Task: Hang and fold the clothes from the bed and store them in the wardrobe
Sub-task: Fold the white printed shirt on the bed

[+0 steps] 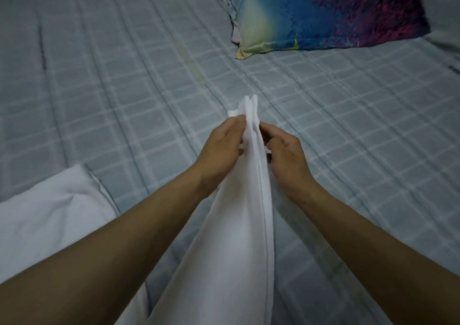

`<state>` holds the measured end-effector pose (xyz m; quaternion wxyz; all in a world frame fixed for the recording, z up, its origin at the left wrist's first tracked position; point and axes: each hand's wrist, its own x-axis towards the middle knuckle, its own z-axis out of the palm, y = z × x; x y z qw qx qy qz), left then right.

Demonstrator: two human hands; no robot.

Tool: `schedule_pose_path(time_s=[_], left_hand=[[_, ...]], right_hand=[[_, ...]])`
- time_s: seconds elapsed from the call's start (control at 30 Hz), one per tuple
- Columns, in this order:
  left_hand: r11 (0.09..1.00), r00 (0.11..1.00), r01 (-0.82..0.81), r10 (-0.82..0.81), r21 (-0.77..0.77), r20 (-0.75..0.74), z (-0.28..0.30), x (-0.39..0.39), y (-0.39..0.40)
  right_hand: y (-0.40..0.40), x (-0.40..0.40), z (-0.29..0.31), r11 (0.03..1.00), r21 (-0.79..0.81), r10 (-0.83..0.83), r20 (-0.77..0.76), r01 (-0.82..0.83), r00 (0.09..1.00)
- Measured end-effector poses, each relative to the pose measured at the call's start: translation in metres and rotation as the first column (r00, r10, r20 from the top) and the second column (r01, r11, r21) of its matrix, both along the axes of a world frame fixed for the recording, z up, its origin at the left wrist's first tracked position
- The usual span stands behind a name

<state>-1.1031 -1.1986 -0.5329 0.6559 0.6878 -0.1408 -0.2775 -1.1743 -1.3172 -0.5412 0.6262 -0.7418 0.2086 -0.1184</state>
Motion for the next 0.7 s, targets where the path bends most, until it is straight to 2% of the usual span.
schedule_pose_path(time_s=[0.13,0.23,0.37,0.47,0.53,0.57,0.63,0.7], left_hand=[[0.98,0.993,-0.119,0.115,-0.16,-0.03,0.036,0.012,0.063],[0.939,0.973,-0.224,0.2,-0.26,-0.116,0.06,0.025,0.121],[0.848,0.91,-0.399,0.319,-0.35,-0.265,0.08,0.046,0.212],[0.762,0.836,-0.531,0.4,-0.37,-0.374,0.077,0.06,0.282],[0.736,0.778,-0.6,0.446,-0.313,-0.442,0.061,0.063,0.323],[0.738,0.741,-0.635,0.496,-0.231,-0.453,0.048,0.061,0.341],[0.728,0.66,-0.685,0.639,0.032,-0.396,0.015,0.053,0.37],[0.672,0.616,-0.685,0.741,0.281,-0.267,-0.021,0.039,0.394]], right_hand=[[0.053,0.012,0.032,0.968,-0.169,0.207,0.115,-0.187,0.972],[0.101,0.028,0.05,0.904,-0.326,0.328,0.117,-0.275,0.937],[0.185,0.057,0.062,0.707,-0.626,0.491,0.1,-0.329,0.865],[0.257,0.083,0.057,0.586,-0.731,0.535,0.025,-0.35,0.844],[0.296,0.095,0.042,0.494,-0.749,0.57,-0.105,-0.441,0.815],[0.313,0.097,0.03,0.451,-0.712,0.606,-0.198,-0.538,0.77],[0.331,0.094,0.005,0.407,-0.557,0.672,-0.354,-0.724,0.65],[0.333,0.082,-0.016,0.371,-0.523,0.667,-0.424,-0.767,0.612]])
